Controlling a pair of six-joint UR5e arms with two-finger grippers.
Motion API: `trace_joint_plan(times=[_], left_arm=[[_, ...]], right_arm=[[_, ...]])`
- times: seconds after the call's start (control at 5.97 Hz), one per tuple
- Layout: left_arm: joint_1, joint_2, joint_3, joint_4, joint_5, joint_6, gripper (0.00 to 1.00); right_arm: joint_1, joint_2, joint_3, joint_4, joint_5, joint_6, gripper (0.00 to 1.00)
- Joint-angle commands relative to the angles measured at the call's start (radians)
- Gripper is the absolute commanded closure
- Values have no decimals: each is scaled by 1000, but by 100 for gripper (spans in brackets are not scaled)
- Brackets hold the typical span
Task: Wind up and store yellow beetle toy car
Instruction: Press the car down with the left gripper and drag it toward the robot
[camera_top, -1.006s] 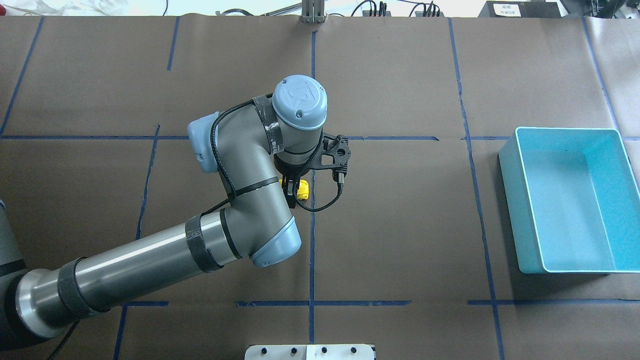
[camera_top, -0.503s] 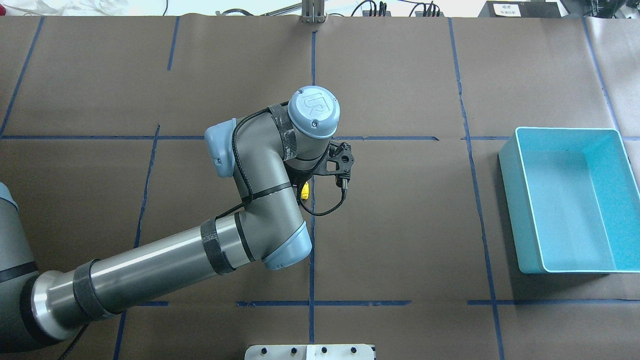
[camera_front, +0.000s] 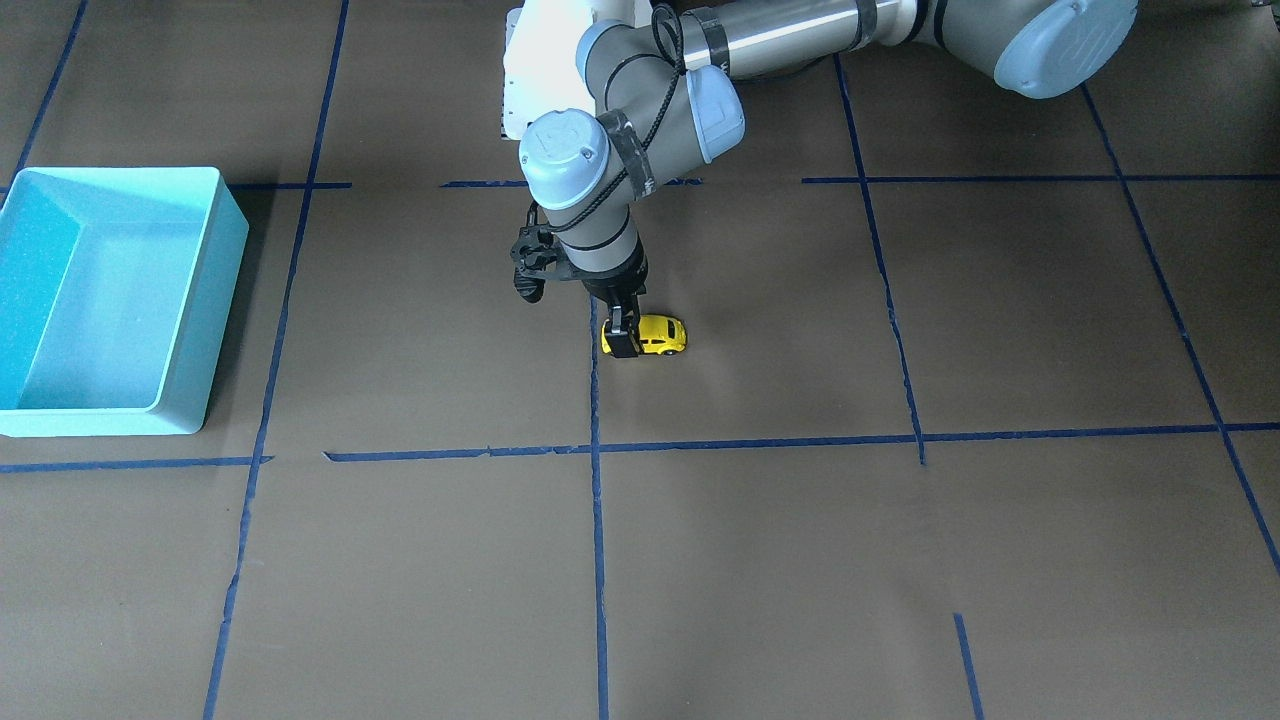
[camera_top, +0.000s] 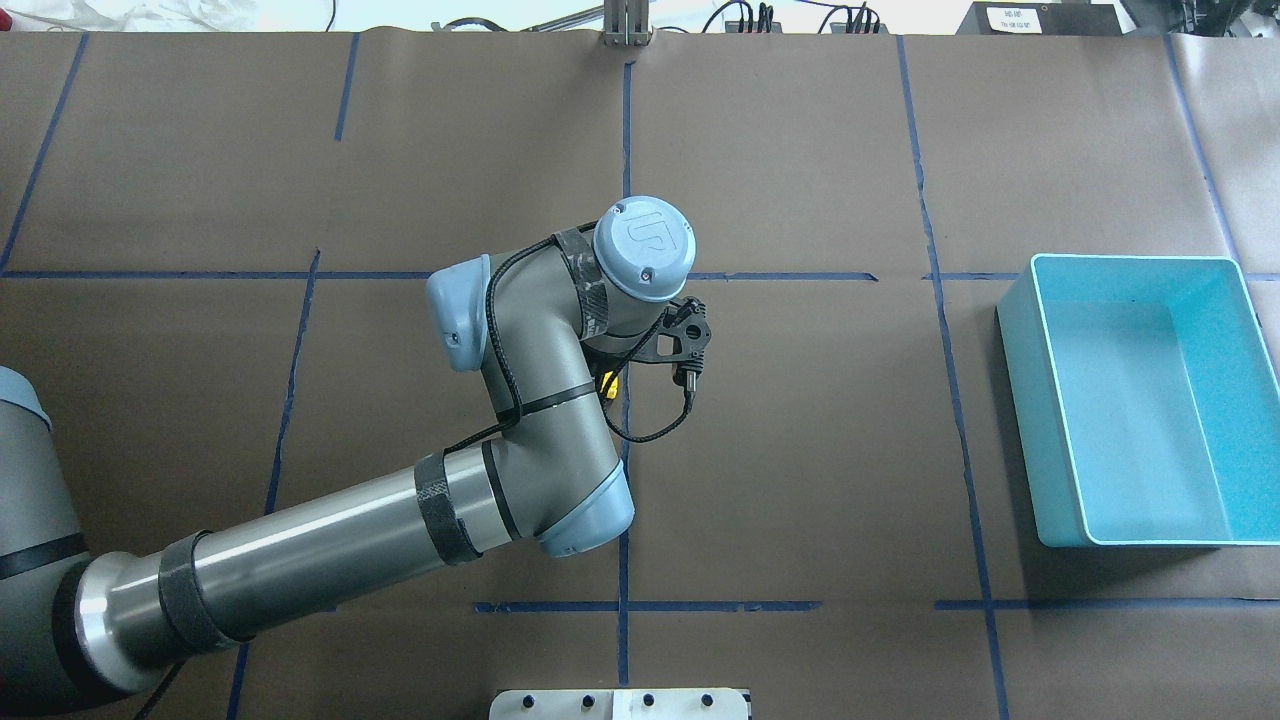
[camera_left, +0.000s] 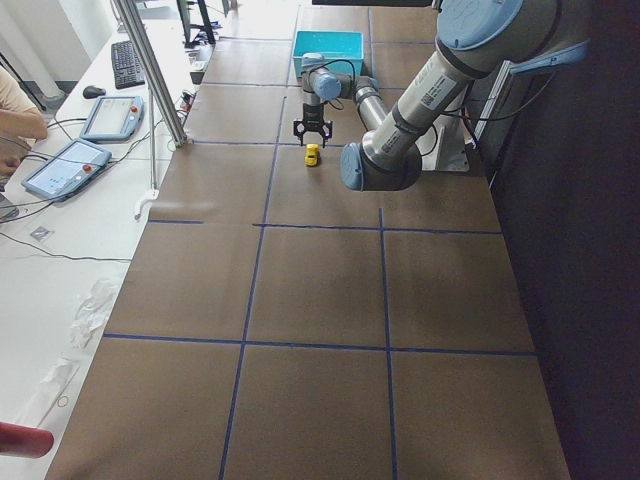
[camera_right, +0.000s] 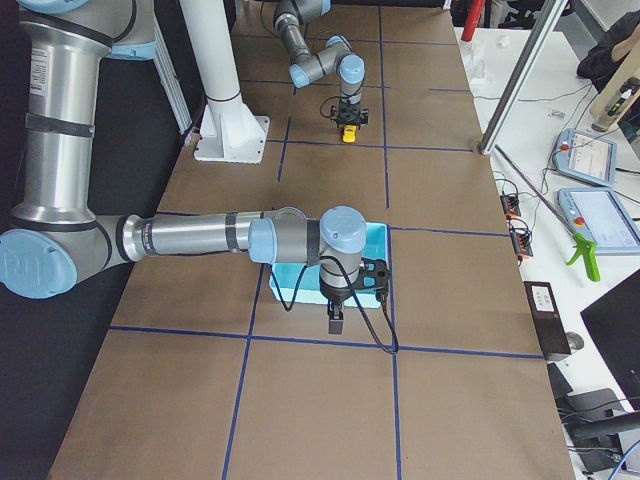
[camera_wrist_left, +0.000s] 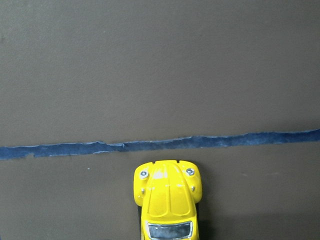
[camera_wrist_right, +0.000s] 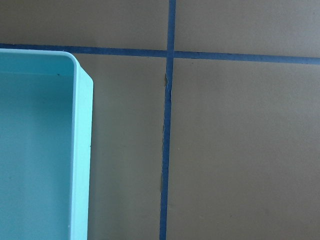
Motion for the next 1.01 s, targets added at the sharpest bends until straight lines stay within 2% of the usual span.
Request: trace_joint_plan(times=[0.0,0.34,0.84], left_arm=[[7,-12,28,0,7,-2,15],[10,-22,48,-3,8,0,18],[15,-26,59,-6,23,0,30]], right_arm=[[-1,-2,0,-1,0,0,0],[0,-1,1,-1,0,0,0],[0,-7,1,-2,0,-2,0]])
